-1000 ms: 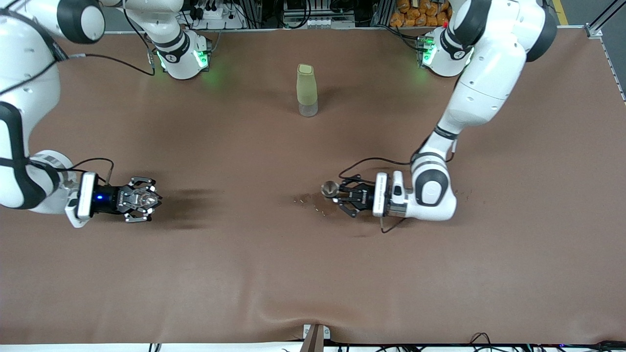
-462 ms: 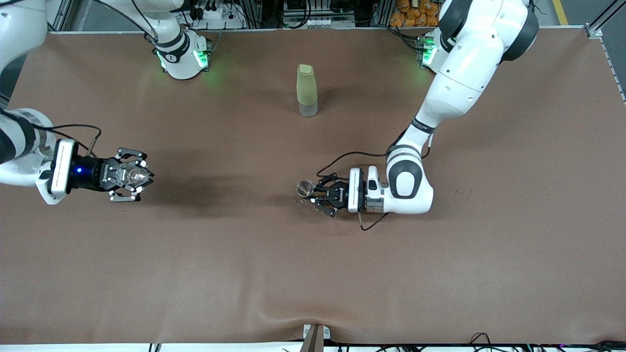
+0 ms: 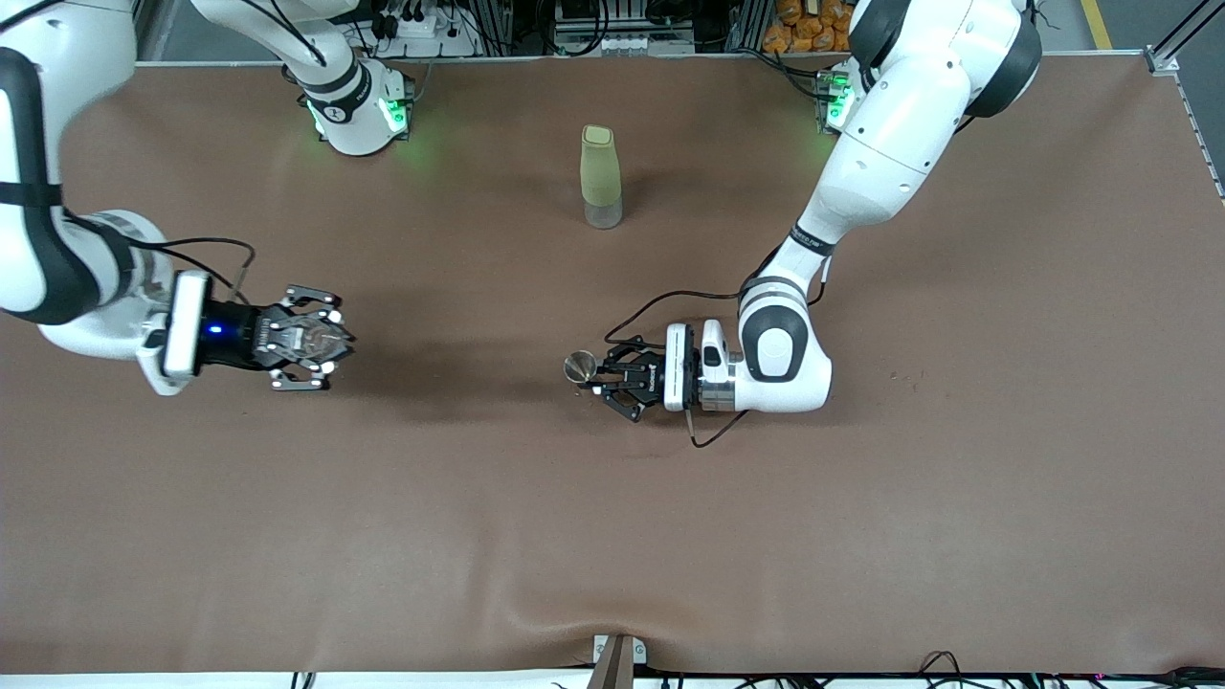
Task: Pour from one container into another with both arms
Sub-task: 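Lift the jigger with the left gripper while the right gripper brings the beaker over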
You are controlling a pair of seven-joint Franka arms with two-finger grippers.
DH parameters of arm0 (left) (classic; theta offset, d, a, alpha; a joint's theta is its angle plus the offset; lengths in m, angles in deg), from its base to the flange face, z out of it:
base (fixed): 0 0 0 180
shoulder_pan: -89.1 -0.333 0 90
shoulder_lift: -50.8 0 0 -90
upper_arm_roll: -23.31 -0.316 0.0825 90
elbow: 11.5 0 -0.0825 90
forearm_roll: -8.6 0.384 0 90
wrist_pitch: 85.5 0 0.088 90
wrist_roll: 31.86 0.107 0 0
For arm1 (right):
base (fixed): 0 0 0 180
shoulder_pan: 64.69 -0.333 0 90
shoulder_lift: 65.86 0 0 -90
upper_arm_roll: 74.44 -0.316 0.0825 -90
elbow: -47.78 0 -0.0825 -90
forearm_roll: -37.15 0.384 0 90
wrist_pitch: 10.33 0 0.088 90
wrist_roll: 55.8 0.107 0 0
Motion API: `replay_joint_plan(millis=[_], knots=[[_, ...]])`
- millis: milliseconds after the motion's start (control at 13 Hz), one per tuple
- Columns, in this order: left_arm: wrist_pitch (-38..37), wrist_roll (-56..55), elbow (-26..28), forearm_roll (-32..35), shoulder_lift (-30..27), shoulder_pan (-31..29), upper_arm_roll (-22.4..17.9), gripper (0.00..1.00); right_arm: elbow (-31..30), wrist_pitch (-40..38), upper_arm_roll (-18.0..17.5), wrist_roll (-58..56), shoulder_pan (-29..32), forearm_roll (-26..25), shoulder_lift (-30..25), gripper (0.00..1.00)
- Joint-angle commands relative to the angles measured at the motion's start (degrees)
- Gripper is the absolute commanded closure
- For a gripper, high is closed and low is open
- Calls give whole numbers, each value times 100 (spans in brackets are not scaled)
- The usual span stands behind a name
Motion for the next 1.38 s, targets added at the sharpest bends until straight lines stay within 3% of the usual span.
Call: replay_joint_plan(millis=[0,385,769,1308], knots=[[85,296,-253,-428,184,142,-68,100,-107,154,73,45,-387,350,-75,100],[94,323,-280,-508,229,134,-103,100,-80,549,38,-16,-1020,939,82,100],[120,376,-263,-833,264,142,-112,100,-1,795,-409,-25,-1223,1245,355,100],[278,569,-254,-842,308,169,-112,100,534,840,-445,-377,-1952,2230,1250,100]])
